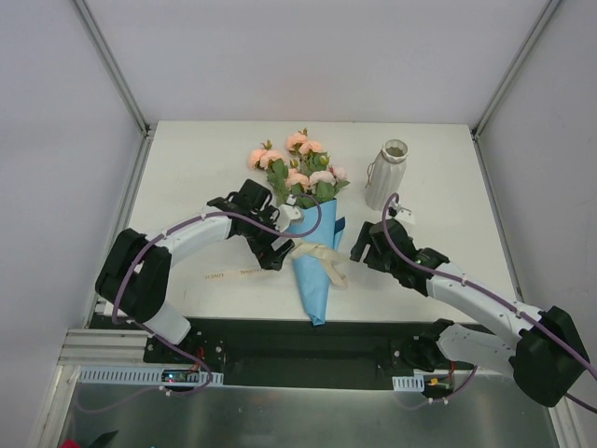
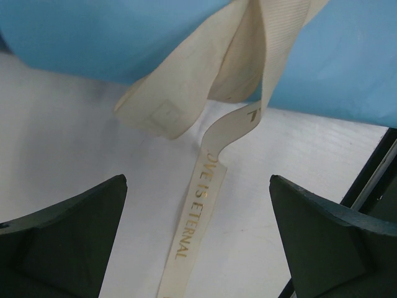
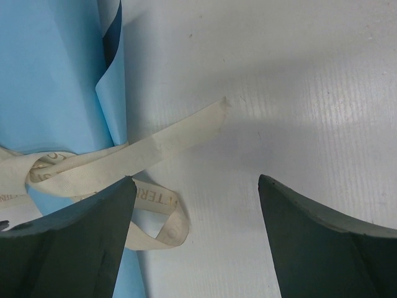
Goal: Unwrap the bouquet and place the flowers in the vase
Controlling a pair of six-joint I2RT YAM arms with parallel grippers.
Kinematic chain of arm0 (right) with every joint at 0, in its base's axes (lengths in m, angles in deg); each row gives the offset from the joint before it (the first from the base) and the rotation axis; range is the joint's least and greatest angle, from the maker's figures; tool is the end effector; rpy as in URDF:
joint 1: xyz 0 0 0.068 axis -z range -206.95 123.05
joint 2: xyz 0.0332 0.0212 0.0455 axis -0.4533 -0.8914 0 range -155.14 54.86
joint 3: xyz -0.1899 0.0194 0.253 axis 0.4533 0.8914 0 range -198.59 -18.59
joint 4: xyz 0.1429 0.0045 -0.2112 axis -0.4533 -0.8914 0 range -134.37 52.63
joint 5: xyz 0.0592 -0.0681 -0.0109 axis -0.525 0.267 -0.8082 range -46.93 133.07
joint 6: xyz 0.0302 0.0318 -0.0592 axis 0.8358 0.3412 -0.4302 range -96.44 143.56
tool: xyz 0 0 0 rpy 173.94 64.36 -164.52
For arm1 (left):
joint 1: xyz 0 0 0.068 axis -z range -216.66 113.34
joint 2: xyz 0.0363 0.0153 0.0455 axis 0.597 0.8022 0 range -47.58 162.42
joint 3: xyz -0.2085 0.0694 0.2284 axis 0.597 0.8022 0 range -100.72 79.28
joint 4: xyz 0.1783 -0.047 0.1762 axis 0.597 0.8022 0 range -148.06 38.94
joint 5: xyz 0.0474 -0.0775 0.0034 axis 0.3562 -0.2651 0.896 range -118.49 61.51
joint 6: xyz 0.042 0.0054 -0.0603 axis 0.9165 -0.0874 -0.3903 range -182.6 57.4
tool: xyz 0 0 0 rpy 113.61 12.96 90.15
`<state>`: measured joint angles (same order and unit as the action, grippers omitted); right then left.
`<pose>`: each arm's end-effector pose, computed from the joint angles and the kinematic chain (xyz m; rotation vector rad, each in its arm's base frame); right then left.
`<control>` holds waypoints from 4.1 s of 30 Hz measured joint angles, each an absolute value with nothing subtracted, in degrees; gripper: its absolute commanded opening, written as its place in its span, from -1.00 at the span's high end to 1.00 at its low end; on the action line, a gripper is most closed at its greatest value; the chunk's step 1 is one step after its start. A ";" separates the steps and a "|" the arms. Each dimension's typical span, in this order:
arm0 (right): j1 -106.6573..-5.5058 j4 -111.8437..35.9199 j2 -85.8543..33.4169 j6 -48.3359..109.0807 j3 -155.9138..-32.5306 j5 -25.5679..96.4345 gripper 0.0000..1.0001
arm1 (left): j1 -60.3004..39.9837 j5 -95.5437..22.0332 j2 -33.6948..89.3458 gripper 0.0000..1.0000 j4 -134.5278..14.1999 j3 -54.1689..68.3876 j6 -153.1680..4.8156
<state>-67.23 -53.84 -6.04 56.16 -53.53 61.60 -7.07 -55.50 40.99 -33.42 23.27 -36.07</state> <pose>0.1710 0.1193 0.2442 0.0110 2.2826 0.2971 0.2602 -0.1798 0.2368 1.3403 2.1365 -0.6237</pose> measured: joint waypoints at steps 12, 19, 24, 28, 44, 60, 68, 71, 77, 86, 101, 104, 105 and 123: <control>-64.89 -50.29 -10.46 57.75 -53.31 60.00 -0.64 | -2.44 -55.00 45.54 0.22 -37.63 23.27 -34.85; -64.06 -42.47 -17.69 62.56 -53.29 54.04 -0.54 | -2.09 -53.09 45.10 0.80 -39.73 23.77 -34.30; -64.08 -35.21 -21.08 66.41 -52.26 49.07 -0.50 | -2.11 -51.48 44.10 0.89 -40.00 23.95 -34.50; -64.12 -31.21 -20.27 68.18 -50.14 46.95 -0.45 | -2.11 -50.49 43.31 0.92 -40.24 23.95 -34.54; -66.18 -22.47 -19.66 75.26 -45.90 41.99 0.22 | -2.11 -47.45 42.81 0.93 -40.28 23.93 -34.61; -66.26 -24.88 -10.89 73.14 -44.28 42.17 0.05 | -2.09 -45.29 42.59 0.94 -40.26 23.93 -34.54; -67.93 -27.37 -14.15 68.07 -46.75 40.70 -0.01 | -2.09 -44.39 42.09 0.94 -40.24 23.93 -34.54; -68.65 -27.89 -16.32 66.61 -48.35 40.44 0.01 | -2.09 -44.39 42.09 0.94 -40.24 23.93 -34.54; -68.89 -28.24 -16.91 64.46 -49.46 40.77 0.39 | -2.09 -44.35 42.07 0.94 -40.21 23.73 -34.54; -68.91 -28.83 -16.86 63.35 -49.68 41.36 -0.12 | -2.09 -44.33 42.07 0.94 -40.17 23.27 -34.54; -70.13 -33.33 -18.13 59.30 -51.28 45.03 -0.18 | -2.09 -44.33 42.07 0.94 -39.73 23.16 -34.52; -70.13 -32.26 -20.40 59.44 -51.47 44.44 0.02 | -2.09 -44.33 42.07 0.94 -39.71 23.12 -34.52; -70.13 -31.89 -20.84 59.46 -51.49 44.24 0.09 | -2.09 -44.33 42.07 0.94 -39.69 23.10 -34.52; -70.13 -30.80 -16.82 59.22 -51.80 44.42 0.86 | -2.11 -43.15 42.07 1.00 -39.30 22.29 -34.54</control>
